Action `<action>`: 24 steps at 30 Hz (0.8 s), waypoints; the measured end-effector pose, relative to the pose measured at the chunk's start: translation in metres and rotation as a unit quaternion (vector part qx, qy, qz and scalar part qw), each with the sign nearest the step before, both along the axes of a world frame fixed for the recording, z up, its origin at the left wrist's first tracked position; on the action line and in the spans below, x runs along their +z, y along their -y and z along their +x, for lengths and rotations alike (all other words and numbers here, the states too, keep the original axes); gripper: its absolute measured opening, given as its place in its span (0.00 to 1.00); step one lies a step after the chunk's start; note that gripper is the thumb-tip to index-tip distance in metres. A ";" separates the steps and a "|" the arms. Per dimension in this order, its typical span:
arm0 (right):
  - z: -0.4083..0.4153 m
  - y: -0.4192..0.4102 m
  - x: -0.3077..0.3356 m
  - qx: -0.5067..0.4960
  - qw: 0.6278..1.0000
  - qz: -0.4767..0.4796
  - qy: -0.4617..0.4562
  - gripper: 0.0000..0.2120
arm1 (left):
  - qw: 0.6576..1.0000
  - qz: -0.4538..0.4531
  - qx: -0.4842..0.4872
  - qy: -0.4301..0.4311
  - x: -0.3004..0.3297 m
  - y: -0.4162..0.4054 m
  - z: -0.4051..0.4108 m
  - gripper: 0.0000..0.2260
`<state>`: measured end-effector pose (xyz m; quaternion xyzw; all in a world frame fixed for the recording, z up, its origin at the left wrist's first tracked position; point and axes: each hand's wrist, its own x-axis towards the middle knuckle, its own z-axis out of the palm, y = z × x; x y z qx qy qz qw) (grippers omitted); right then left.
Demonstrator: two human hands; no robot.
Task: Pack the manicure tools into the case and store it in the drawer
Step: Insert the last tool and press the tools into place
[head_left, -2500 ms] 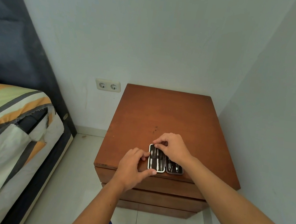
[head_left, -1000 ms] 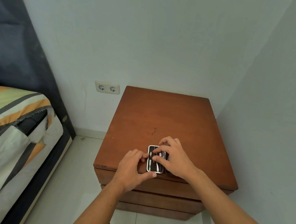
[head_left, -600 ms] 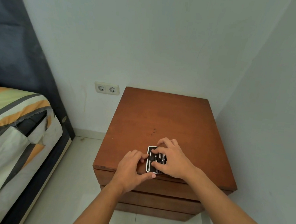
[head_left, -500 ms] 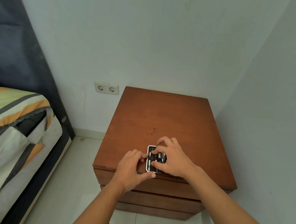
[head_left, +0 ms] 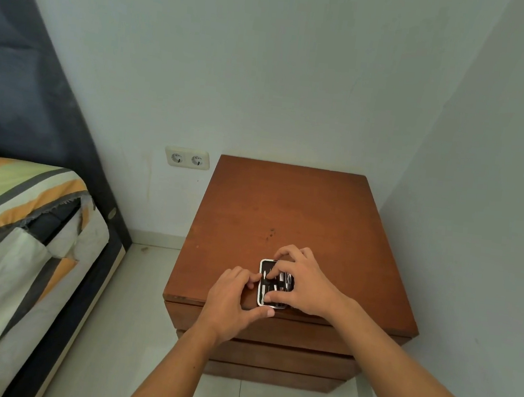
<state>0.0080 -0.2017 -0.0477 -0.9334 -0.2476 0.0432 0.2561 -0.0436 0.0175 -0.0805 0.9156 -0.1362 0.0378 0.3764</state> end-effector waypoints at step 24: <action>-0.008 0.051 0.005 -0.111 0.990 0.059 -0.058 0.36 | 1.000 0.001 0.005 -0.005 0.001 0.001 0.001 0.30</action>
